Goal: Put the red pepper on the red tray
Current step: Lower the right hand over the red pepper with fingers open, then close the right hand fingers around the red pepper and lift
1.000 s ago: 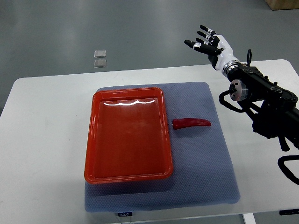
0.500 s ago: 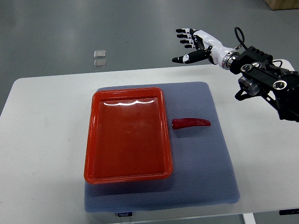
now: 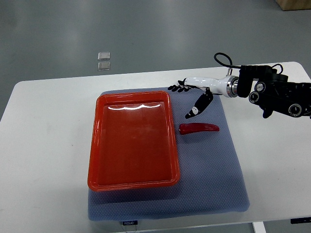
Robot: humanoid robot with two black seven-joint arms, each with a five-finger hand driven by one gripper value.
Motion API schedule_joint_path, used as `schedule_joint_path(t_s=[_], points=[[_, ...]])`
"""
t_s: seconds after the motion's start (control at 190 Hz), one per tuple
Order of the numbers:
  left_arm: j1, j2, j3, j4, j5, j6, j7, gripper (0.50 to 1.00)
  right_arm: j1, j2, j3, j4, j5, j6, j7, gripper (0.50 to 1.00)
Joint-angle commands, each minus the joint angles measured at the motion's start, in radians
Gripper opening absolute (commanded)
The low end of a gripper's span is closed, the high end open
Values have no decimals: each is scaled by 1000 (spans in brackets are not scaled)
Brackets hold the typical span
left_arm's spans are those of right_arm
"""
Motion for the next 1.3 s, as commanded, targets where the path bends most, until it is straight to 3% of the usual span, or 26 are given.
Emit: schedule_joint_path(t_s=[0.0, 0.542, 0.7, 1.032, 1.295], points=[[0, 0, 0, 0, -1, 0, 0, 1000, 0, -1, -25, 20, -29, -1, 0, 917], [0, 0, 0, 3, 1, 0, 0, 1000, -35, -19, -67, 46, -168, -8, 0, 911], [0, 0, 0, 2, 1, 0, 0, 1000, -55, -24, -68, 46, -179, -62, 0, 907], [0, 0, 0, 5, -1, 0, 0, 1000, -77, -22, -68, 35, -198, -105, -2, 827], [0, 0, 0, 5, 1, 0, 0, 1000, -81, -24, -68, 35, -201, -142, -2, 731]])
